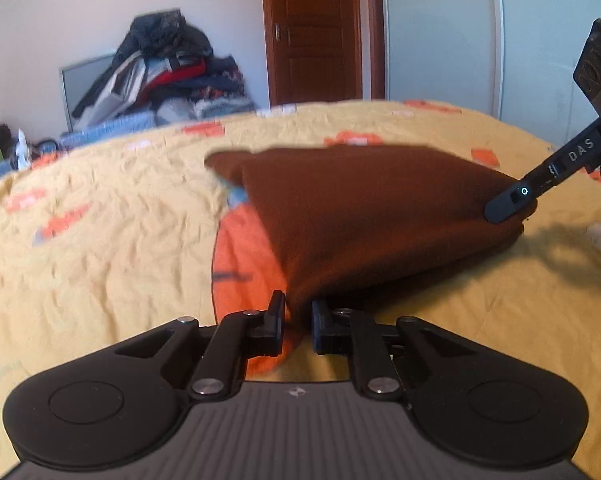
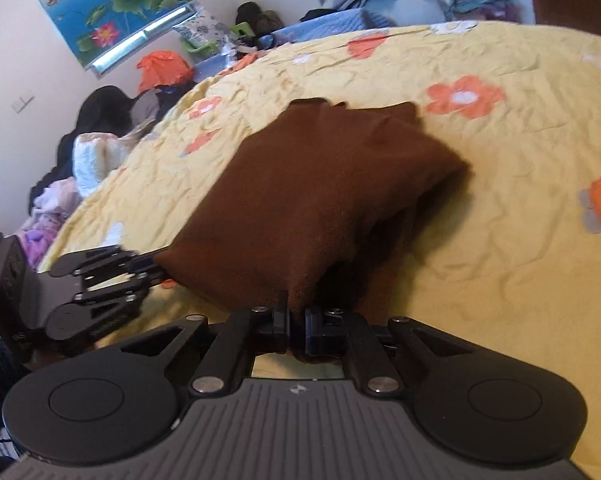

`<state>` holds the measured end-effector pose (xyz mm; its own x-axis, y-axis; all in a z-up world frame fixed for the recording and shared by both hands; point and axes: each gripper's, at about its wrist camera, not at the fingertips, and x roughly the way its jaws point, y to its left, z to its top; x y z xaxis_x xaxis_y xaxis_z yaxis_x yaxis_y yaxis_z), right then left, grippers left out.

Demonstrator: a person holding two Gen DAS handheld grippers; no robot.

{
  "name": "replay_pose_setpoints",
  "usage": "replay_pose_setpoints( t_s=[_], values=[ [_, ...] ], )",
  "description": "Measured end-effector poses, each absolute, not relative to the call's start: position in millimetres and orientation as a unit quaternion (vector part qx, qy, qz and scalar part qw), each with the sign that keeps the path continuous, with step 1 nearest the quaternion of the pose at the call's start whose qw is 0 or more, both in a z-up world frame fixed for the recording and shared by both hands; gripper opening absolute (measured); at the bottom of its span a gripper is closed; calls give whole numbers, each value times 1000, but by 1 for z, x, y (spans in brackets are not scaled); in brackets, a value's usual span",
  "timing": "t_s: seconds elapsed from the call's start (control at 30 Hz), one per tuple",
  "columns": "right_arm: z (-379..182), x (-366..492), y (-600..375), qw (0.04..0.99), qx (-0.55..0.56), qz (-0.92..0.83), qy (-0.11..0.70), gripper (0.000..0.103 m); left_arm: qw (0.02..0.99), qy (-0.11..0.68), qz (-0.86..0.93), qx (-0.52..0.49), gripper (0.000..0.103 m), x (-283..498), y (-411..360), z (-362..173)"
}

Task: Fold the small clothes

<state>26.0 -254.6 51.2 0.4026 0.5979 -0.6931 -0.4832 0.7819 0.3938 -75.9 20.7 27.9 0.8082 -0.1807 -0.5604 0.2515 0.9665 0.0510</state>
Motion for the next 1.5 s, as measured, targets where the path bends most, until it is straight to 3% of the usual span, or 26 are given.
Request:
replay_pose_setpoints(
  t_s=[0.07, 0.1, 0.13, 0.17, 0.2, 0.23, 0.27, 0.43, 0.53, 0.57, 0.6, 0.63, 0.83, 0.93, 1.0, 1.07, 1.1, 1.13, 1.17, 1.3, 1.33, 1.37, 1.4, 1.5],
  values=[
    [36, 29, -260, 825, 104, 326, 450, 12, 949, 285, -123, 55, 14, -83, 22, 33],
    [35, 27, -263, 824, 123, 328, 445, 17, 946, 293, -134, 47, 16, -85, 24, 36],
    [37, 26, -267, 821, 145, 329, 443, 30, 939, 306, -152, 32, 25, -88, 29, 38],
    [41, 23, -274, 816, 175, 335, 437, 52, 932, 317, -173, 8, 43, -91, 36, 40],
    [45, 21, -285, 815, 207, 339, 421, 67, 928, 320, -188, -22, 55, -94, 45, 42],
    [49, 17, -295, 821, 233, 333, 400, 94, 928, 314, -193, -55, 79, -96, 54, 44],
    [51, 14, -304, 829, 250, 322, 383, 103, 929, 304, -190, -92, 90, -96, 64, 46],
    [27, 30, -311, 813, 266, 278, 436, 89, 875, 327, -206, -291, 90, -48, 94, 34],
    [19, 37, -293, 794, 279, 308, 444, 80, 850, 355, -218, -322, 87, -15, 83, 18],
    [17, 40, -287, 790, 278, 311, 449, 62, 845, 361, -220, -327, 72, -7, 80, 17],
    [16, 41, -280, 789, 267, 311, 458, 49, 835, 377, -219, -335, 50, 0, 77, 16],
    [15, 41, -275, 794, 253, 309, 458, 25, 826, 402, -208, -337, 20, 6, 75, 14],
    [32, -1, -287, 798, 229, 343, 440, 22, 845, 404, -229, -267, 17, -39, 80, 33],
    [15, -18, -286, 797, 217, 331, 456, 26, 867, 405, -204, -207, 20, -53, 77, 25],
    [13, -16, -294, 785, 259, 337, 451, 39, 877, 391, -198, -195, 24, -56, 77, 32],
    [23, -10, -304, 788, 291, 317, 441, 68, 899, 365, -177, -166, 42, -59, 79, 51],
    [32, -7, -312, 800, 301, 310, 416, 76, 915, 336, -167, -151, 49, -62, 78, 61],
    [39, -3, -318, 810, 308, 307, 393, 86, 930, 303, -161, -133, 71, -64, 76, 71],
    [43, 5, -322, 818, 308, 300, 382, 88, 942, 274, -156, -118, 90, -63, 72, 79],
    [39, 54, -320, 822, 314, 258, 399, 80, 953, 234, -179, -76, 92, -30, 41, 88],
    [33, 65, -315, 816, 323, 258, 405, 67, 954, 234, -178, -61, 92, -20, 29, 86],
    [31, 73, -310, 814, 321, 257, 411, 35, 955, 237, -172, -40, 92, -13, 17, 84],
    [32, 76, -303, 822, 304, 259, 406, 15, 956, 241, -167, -20, 92, -8, 8, 81],
    [51, 63, -290, 865, 231, 267, 358, 13, 956, 234, -179, 7, 92, -9, -7, 79]
  ],
)
